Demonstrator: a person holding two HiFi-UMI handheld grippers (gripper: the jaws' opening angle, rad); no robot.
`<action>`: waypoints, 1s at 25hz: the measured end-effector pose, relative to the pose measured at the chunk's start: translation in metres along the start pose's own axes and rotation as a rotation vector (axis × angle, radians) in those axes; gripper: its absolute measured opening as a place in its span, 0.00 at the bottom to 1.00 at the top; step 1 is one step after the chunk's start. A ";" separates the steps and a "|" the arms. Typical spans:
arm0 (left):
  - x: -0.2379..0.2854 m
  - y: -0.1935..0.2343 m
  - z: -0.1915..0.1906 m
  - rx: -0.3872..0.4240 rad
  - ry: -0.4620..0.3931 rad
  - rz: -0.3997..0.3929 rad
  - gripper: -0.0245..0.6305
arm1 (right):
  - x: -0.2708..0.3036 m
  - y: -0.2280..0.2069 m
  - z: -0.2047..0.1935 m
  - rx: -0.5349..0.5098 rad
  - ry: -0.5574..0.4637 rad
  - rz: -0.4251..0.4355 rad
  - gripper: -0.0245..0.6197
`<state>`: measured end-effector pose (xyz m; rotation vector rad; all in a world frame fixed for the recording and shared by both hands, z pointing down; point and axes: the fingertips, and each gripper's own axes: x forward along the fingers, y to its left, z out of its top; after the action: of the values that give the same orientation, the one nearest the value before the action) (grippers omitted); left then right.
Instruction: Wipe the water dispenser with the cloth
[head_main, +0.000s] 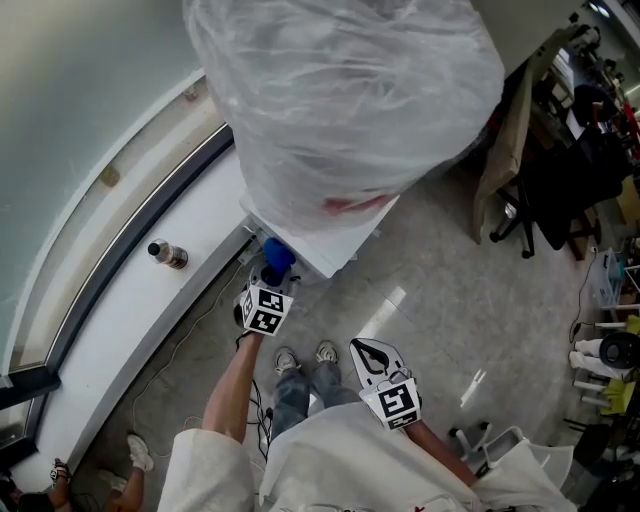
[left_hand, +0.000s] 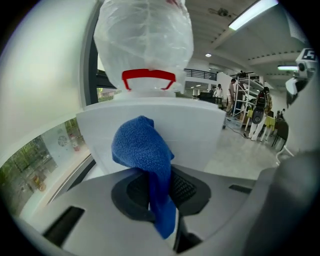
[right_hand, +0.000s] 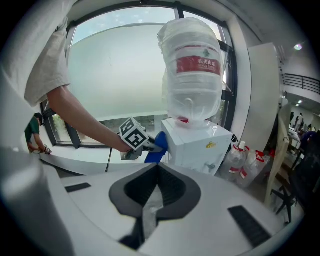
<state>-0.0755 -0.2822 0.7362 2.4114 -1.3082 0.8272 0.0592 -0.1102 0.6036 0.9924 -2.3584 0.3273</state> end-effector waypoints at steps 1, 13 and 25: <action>-0.002 -0.014 0.001 0.004 -0.007 -0.014 0.13 | -0.001 0.001 -0.001 0.002 -0.001 -0.001 0.06; -0.013 -0.125 0.012 -0.032 -0.063 -0.132 0.13 | -0.023 0.000 -0.019 0.023 -0.002 -0.017 0.06; -0.022 -0.024 -0.032 -0.107 0.000 0.033 0.13 | -0.021 -0.007 -0.025 0.027 0.016 -0.013 0.06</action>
<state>-0.0764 -0.2388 0.7489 2.3137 -1.3592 0.7464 0.0865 -0.0926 0.6124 1.0137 -2.3384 0.3619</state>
